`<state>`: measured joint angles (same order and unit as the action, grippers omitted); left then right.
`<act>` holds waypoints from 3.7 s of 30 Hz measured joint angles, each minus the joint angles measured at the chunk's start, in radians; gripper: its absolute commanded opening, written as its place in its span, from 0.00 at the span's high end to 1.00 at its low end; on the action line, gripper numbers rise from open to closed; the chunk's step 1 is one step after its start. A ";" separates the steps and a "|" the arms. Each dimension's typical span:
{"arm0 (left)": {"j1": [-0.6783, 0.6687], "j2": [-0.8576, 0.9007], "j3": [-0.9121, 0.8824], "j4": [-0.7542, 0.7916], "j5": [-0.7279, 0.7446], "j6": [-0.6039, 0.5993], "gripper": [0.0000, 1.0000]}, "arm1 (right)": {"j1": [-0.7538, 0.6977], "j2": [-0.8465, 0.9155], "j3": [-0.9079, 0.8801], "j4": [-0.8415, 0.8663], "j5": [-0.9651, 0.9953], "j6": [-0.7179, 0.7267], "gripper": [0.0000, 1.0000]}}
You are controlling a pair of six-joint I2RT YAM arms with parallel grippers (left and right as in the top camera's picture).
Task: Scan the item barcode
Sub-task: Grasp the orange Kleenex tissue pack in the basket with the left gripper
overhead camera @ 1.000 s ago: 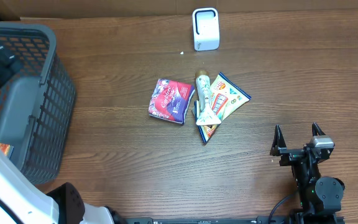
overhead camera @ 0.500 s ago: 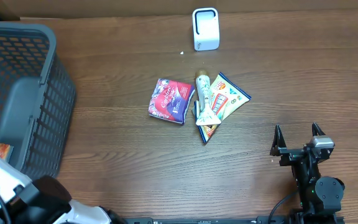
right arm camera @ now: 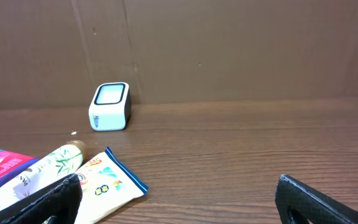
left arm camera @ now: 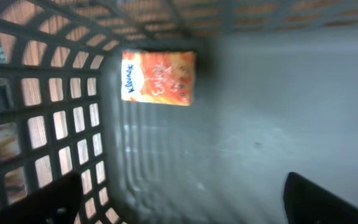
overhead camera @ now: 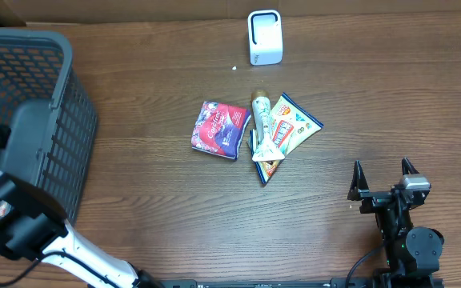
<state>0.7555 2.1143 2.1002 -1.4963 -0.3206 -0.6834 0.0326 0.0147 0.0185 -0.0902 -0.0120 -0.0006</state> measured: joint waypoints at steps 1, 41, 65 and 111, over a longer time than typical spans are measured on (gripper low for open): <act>0.000 0.019 0.000 -0.007 -0.007 0.001 0.15 | 0.000 0.000 0.000 0.000 0.000 0.000 0.00; -0.001 0.103 -0.055 -0.100 -0.285 -0.183 0.27 | 0.000 0.000 0.000 0.000 0.000 0.000 0.00; -0.001 0.105 -0.222 0.261 -0.229 -0.067 0.35 | 0.000 0.000 0.000 0.000 0.000 0.000 0.00; -0.002 0.104 -0.384 0.375 -0.256 0.011 0.96 | 0.000 0.000 0.000 0.000 0.000 0.000 0.00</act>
<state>0.7532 2.2185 1.7161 -1.1213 -0.5770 -0.6720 0.0322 0.0147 0.0185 -0.0898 -0.0116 -0.0002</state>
